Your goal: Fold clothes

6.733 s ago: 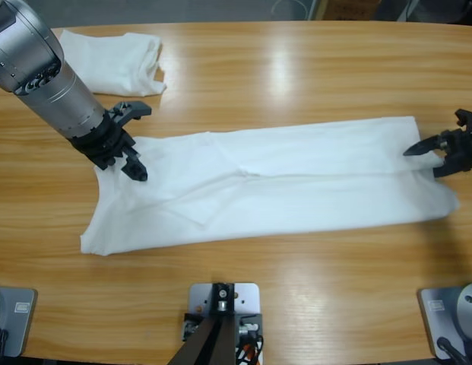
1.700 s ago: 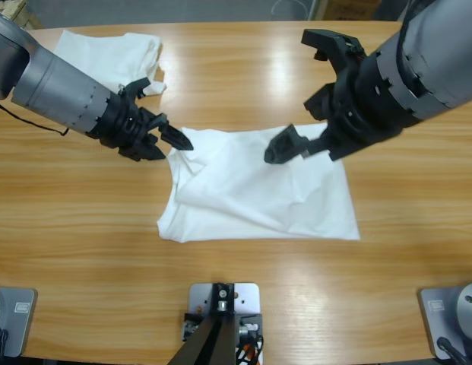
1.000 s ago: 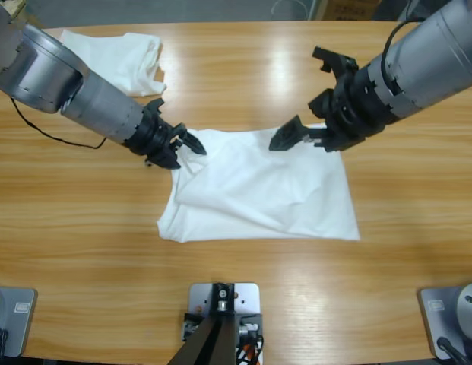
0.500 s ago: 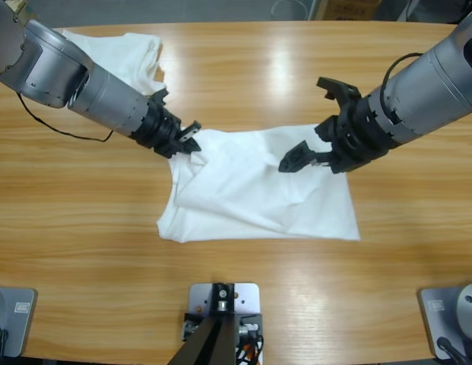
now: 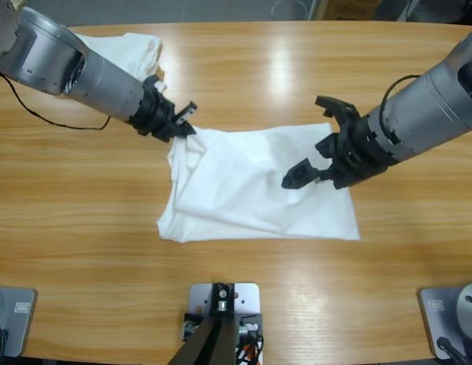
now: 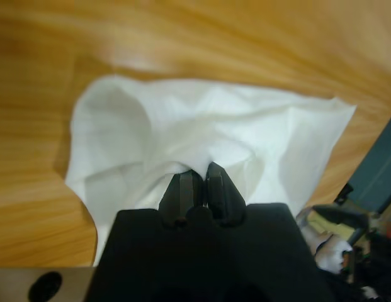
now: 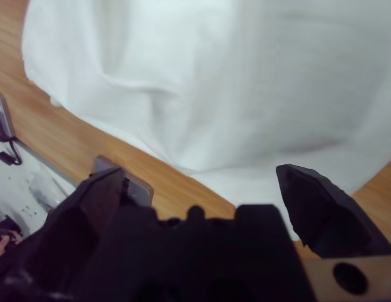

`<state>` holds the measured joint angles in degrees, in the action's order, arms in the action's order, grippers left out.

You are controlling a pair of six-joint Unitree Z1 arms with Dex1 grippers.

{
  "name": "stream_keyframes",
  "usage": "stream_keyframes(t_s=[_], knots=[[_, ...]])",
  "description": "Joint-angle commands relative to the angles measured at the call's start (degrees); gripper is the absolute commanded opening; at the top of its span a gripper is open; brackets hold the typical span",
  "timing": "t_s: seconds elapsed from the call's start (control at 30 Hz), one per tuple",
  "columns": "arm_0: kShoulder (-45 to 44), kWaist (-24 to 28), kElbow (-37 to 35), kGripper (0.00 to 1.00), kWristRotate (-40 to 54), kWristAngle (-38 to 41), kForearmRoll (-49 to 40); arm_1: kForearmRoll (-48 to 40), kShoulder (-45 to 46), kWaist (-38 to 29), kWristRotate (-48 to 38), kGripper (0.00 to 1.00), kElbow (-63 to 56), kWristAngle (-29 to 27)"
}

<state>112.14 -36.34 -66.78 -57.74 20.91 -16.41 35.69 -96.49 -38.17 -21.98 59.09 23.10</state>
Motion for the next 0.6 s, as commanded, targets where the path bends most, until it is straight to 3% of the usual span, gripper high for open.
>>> stream_keyframes(t_s=[0.03, 0.13, 0.23, 0.27, 0.3, 0.4, 0.6], knots=[[4.3, 1.9, -5.8, 0.000, -2.8, -0.5, 2.2, -1.0, 0.8, 0.6, 2.0, 0.982, -4.8, 1.6], [5.1, 2.2, -5.5, 0.012, -3.0, 0.5, 2.1, -2.1, 1.6, 0.6, 2.1, 0.982, -6.7, 1.8], [4.8, 2.2, -3.3, 0.703, -2.5, 2.1, 1.0, -2.7, 1.9, 0.6, 2.1, 0.982, -7.6, 2.2], [4.3, 2.1, -2.7, 0.895, -1.6, 2.9, 0.6, -2.9, 1.9, 0.6, 2.1, 0.982, -7.7, 2.4], [3.5, 1.9, -2.0, 0.979, -0.3, 3.4, 0.0, -3.1, 2.1, 0.6, 2.1, 0.985, -7.7, 2.6], [-0.4, 0.5, -0.6, 0.996, 3.0, 2.2, -5.3, -3.6, 2.1, 0.5, 2.1, 0.987, -7.7, 2.9], [-10.2, -2.7, 2.7, 0.991, 10.4, -9.1, -14.4, -3.9, 2.5, -0.1, 2.0, 0.987, -7.7, 3.2]])
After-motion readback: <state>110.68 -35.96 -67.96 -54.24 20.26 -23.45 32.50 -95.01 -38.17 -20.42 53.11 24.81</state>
